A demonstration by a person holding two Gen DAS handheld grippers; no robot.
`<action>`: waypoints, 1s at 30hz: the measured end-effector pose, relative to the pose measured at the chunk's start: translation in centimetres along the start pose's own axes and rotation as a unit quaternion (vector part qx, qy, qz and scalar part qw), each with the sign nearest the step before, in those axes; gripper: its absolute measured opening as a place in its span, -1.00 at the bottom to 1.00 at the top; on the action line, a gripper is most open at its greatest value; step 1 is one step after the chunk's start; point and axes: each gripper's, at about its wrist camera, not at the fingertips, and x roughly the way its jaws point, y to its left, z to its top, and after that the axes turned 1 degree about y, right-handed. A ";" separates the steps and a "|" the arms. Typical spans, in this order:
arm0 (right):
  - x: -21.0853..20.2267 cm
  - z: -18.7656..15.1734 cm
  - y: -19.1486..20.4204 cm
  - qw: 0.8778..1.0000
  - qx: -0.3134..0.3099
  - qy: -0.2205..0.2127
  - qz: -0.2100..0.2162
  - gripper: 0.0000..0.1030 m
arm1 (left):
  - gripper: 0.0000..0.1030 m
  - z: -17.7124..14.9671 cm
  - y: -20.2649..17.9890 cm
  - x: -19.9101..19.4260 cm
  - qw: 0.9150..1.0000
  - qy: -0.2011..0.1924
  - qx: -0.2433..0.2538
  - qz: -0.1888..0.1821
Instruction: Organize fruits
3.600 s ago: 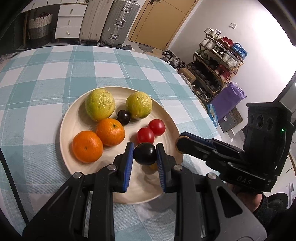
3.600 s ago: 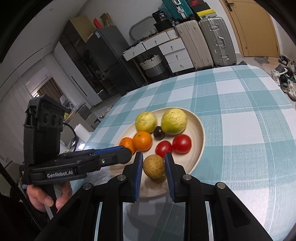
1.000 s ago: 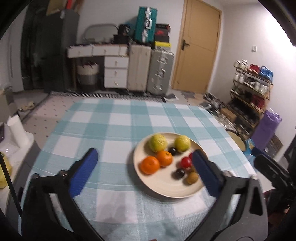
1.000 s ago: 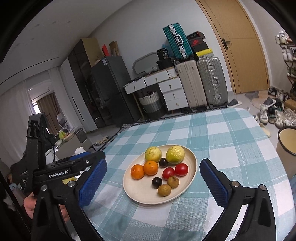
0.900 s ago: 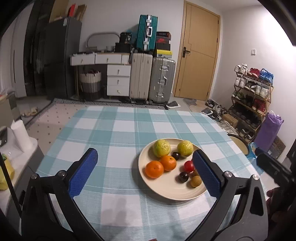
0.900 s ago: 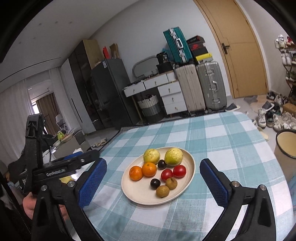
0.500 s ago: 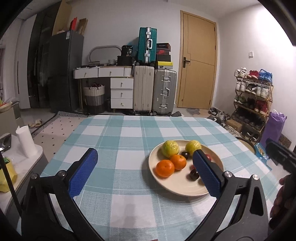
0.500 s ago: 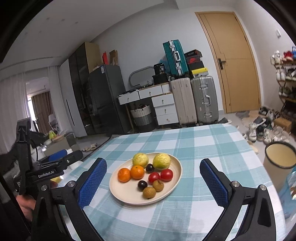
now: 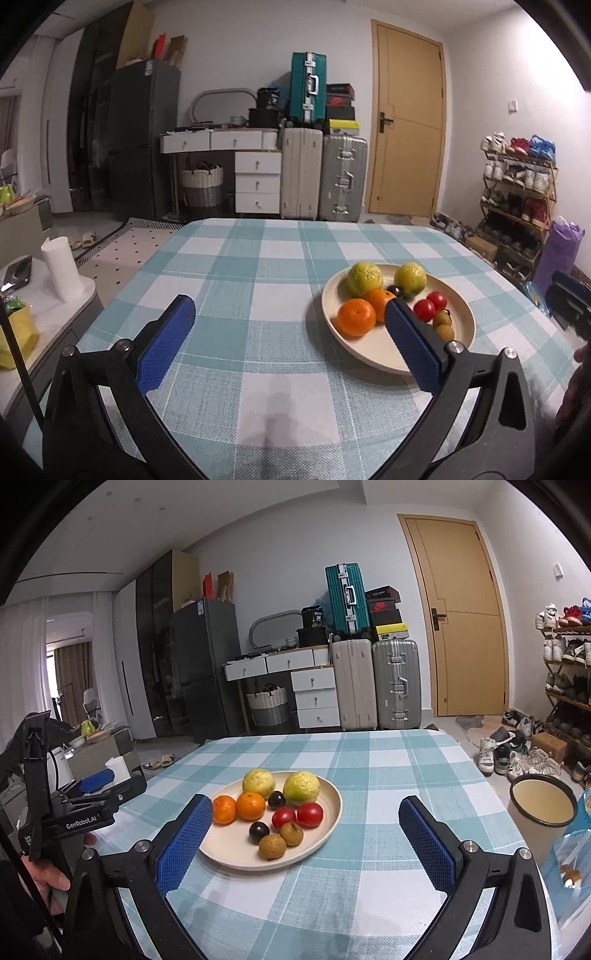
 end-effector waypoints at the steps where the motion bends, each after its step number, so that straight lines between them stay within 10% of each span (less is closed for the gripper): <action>1: -0.1 -0.1 0.1 1.000 -0.006 0.000 -0.004 0.99 | 0.99 0.0 0.0 0.0 1.000 -0.003 0.000 0.003; 30: 0.4 -0.5 2.1 0.998 -0.055 -0.006 -0.017 1.00 | 0.99 -0.2 -1.2 -1.2 0.999 -0.036 0.026 0.007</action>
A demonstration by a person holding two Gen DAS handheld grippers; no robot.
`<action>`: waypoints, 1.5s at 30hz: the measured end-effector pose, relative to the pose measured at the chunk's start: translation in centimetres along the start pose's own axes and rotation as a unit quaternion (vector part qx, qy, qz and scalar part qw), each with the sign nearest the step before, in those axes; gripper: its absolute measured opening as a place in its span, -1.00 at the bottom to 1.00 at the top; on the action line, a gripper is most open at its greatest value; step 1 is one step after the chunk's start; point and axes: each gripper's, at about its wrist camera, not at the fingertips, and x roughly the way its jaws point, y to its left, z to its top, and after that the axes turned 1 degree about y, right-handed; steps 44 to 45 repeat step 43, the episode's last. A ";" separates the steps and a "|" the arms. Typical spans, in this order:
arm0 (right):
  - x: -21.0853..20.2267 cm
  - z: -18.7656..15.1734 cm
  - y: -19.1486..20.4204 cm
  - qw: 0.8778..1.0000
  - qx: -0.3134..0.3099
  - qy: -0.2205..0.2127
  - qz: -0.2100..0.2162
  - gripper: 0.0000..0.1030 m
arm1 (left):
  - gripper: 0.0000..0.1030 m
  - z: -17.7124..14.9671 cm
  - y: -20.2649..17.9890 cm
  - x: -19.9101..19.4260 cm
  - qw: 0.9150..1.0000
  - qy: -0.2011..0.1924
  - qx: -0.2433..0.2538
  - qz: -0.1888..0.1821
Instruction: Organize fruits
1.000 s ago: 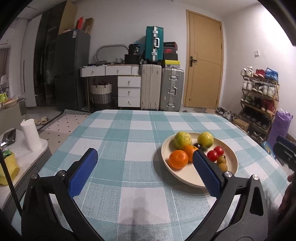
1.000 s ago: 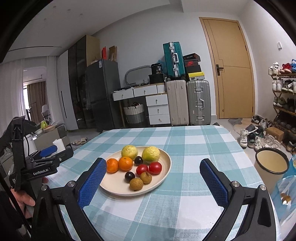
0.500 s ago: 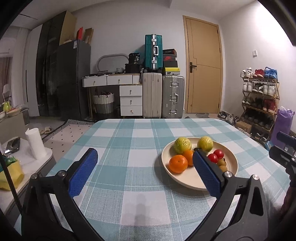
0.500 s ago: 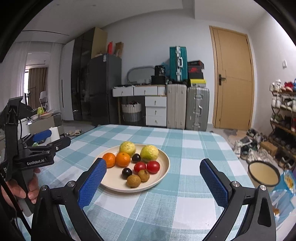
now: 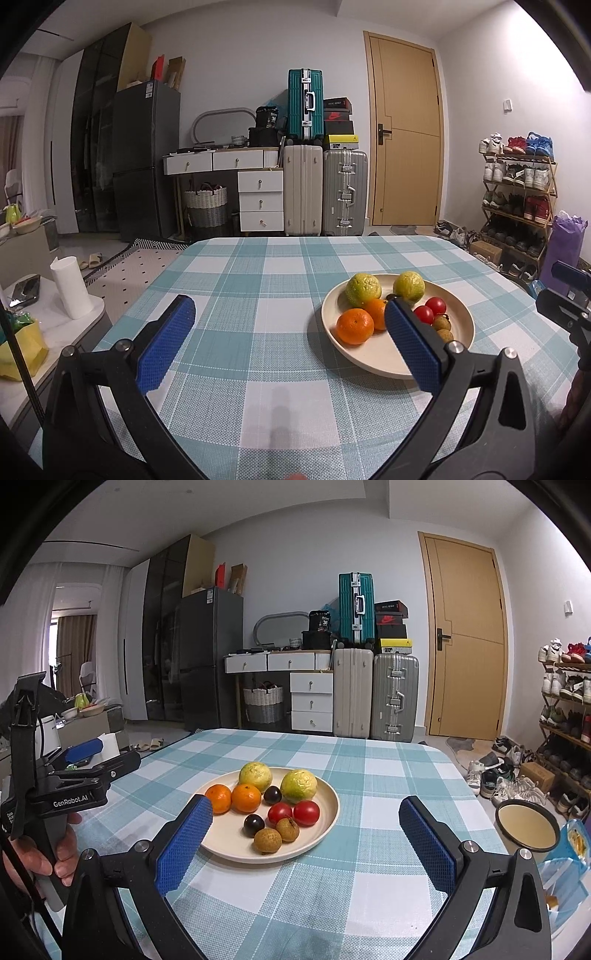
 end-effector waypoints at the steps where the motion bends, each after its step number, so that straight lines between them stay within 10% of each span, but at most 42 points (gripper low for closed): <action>1: -0.1 0.0 0.0 1.000 0.000 0.000 0.000 1.00 | 0.99 0.0 0.0 0.0 1.000 0.000 0.000 0.000; 45: 0.0 0.1 -0.1 1.000 0.001 0.000 0.000 1.00 | 0.99 -0.1 0.1 0.3 1.000 0.001 -0.002 0.002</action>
